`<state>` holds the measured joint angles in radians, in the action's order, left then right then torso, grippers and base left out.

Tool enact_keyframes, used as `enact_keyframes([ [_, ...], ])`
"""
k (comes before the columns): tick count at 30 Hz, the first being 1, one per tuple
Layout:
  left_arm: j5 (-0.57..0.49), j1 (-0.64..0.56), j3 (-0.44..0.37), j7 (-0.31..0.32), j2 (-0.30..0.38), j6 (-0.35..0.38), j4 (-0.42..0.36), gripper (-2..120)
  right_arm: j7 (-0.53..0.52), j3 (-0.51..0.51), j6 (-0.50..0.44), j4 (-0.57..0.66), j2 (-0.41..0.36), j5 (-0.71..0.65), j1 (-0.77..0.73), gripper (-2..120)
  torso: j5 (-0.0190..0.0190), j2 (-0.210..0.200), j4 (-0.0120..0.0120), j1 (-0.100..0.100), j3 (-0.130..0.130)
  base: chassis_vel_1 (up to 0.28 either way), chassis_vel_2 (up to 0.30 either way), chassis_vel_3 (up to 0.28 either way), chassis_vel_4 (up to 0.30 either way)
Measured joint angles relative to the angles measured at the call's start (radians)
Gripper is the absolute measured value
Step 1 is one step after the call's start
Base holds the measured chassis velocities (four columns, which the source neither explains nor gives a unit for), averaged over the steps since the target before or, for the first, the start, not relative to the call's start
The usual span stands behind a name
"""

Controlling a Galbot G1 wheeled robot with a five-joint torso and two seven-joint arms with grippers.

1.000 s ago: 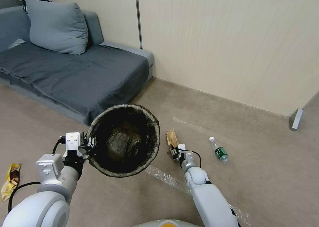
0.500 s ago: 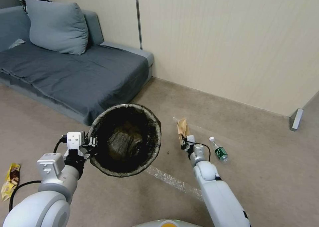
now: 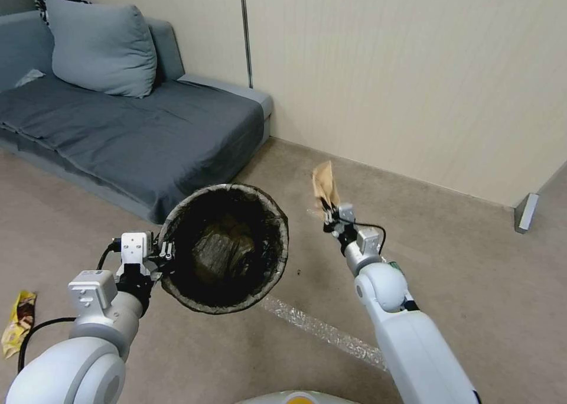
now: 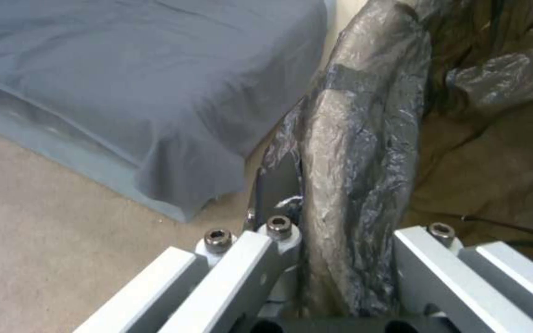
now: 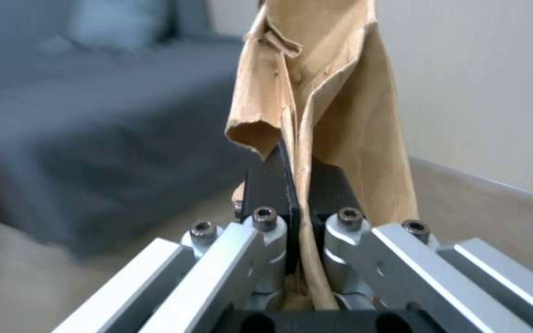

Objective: Pick up the trash bin, then pick up the garbage from the floor and place it into the trash bin.

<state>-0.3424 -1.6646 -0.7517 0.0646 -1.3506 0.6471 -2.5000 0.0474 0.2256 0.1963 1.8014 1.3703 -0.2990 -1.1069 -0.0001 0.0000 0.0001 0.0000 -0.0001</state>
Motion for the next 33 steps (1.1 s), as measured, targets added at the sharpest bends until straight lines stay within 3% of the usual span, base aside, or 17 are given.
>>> enact_keyframes([
  [3, 0.005, 0.003, 0.008, 0.000, 0.010, 0.001, 0.000, 1, 0.009, -0.048, 0.056, 0.137, -0.023, -0.091, -0.021, 0, 0.0000, 0.000, -0.0002, 0.000, 0.000, 0.000, 0.000, 0.000, 0.000],
  [7, 0.012, 0.005, 0.015, 0.000, 0.020, 0.003, 0.000, 1, 0.014, -0.079, 0.075, 0.195, -0.030, -0.114, -0.023, 0, 0.0000, 0.000, -0.0002, 0.000, 0.000, 0.000, 0.000, 0.000, 0.000],
  [13, 0.019, 0.002, 0.020, 0.005, 0.024, 0.016, 0.000, 1, -0.024, -0.226, 0.157, 0.354, -0.033, -0.190, 0.007, 0, 0.0000, 0.000, -0.0001, 0.000, 0.000, 0.000, 0.000, 0.000, 0.000],
  [20, 0.027, -0.002, 0.021, 0.005, 0.018, 0.018, 0.000, 1, -0.081, -0.370, 0.202, 0.379, -0.018, -0.219, 0.038, 0, 0.0000, 0.000, 0.0000, 0.000, 0.000, 0.000, 0.000, 0.000, 0.000],
  [27, 0.030, -0.004, 0.022, 0.005, 0.013, 0.019, 0.000, 1, -0.107, -0.449, 0.227, 0.351, -0.011, -0.199, 0.039, 0, 0.0000, 0.000, -0.0001, 0.000, 0.000, 0.000, 0.000, 0.000, 0.000],
  [33, 0.030, -0.007, 0.018, 0.006, 0.013, 0.020, 0.000, 1, -0.134, -0.472, 0.235, 0.319, -0.011, -0.175, 0.023, 23, 0.0000, 0.000, -0.0002, 0.000, 0.000, 0.000, 0.000, 0.000, 0.000],
])
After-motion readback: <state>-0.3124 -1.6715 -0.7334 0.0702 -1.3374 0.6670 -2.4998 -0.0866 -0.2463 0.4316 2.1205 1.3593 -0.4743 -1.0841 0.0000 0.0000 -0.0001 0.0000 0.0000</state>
